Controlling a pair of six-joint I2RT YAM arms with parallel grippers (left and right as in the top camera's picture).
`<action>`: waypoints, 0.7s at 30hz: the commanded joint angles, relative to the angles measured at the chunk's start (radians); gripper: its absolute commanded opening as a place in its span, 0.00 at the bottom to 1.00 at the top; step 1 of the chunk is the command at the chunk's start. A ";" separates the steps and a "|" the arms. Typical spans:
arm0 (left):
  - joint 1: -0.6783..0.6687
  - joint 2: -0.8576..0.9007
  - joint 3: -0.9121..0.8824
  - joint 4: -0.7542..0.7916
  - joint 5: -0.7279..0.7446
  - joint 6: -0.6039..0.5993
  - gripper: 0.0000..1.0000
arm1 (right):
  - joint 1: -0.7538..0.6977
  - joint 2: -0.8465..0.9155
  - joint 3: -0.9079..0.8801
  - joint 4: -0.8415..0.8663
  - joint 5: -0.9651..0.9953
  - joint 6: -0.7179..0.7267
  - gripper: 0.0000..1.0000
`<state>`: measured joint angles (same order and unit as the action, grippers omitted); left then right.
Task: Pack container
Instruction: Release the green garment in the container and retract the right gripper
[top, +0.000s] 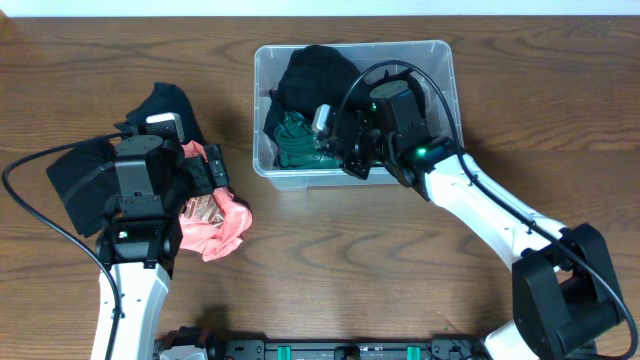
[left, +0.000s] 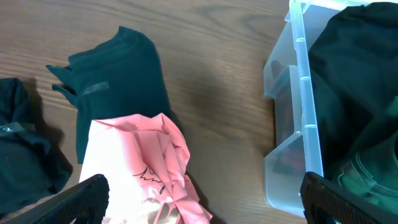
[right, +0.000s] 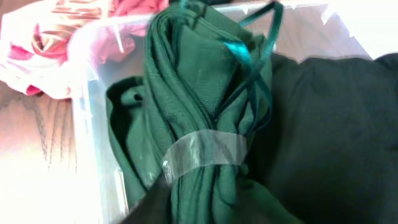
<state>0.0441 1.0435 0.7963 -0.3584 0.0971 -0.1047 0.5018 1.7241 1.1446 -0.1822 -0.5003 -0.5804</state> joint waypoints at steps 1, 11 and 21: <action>0.000 0.002 0.019 0.001 -0.016 0.002 0.98 | 0.002 0.029 0.005 -0.006 0.051 0.007 0.98; -0.001 0.002 0.019 0.000 -0.016 0.001 0.98 | -0.018 -0.082 0.006 0.304 0.183 0.178 0.81; 0.000 0.002 0.019 0.000 -0.016 0.002 0.98 | 0.003 0.001 0.006 0.339 0.183 0.319 0.04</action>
<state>0.0441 1.0435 0.7963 -0.3588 0.0971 -0.1047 0.4946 1.6657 1.1454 0.1635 -0.3222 -0.3229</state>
